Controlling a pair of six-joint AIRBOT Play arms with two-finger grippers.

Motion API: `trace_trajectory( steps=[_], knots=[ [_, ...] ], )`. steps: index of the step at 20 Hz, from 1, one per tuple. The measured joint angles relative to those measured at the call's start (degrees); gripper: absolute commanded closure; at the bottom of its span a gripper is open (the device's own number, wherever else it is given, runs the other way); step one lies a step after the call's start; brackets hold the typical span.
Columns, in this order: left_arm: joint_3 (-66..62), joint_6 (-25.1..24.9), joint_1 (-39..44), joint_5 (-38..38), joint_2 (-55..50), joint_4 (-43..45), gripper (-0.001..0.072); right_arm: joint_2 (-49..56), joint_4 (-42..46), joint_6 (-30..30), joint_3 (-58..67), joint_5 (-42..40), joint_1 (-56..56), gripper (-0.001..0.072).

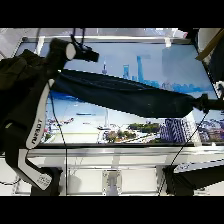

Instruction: Fold the clothes and pants, and hang the long-sleeved shirts on hangers.

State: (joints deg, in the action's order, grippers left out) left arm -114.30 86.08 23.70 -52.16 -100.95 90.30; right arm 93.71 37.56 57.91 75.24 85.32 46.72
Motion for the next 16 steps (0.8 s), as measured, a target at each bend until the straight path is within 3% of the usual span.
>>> trace_trajectory(
  steps=[4,9,13,16],
  knots=[
    [0.0,0.02,7.26,-0.09,-6.14,-8.72,0.0692,-5.9,-4.42,6.27,5.99,2.75,-4.44,0.0671],
    [0.02,0.0,17.35,-0.15,-15.5,-13.44,0.0692,-8.31,-6.12,12.92,9.35,-2.99,-17.29,0.0671],
    [-0.04,0.02,20.13,-0.5,-18.18,-13.6,0.0692,-8.7,-5.95,15.06,10.03,-12.13,-29.33,0.0671],
    [-0.15,1.44,17.18,-3.23,-14.78,-7.72,0.0692,-7.93,-4.42,15.89,10.14,-17.81,-37.88,0.0671]
  ],
)
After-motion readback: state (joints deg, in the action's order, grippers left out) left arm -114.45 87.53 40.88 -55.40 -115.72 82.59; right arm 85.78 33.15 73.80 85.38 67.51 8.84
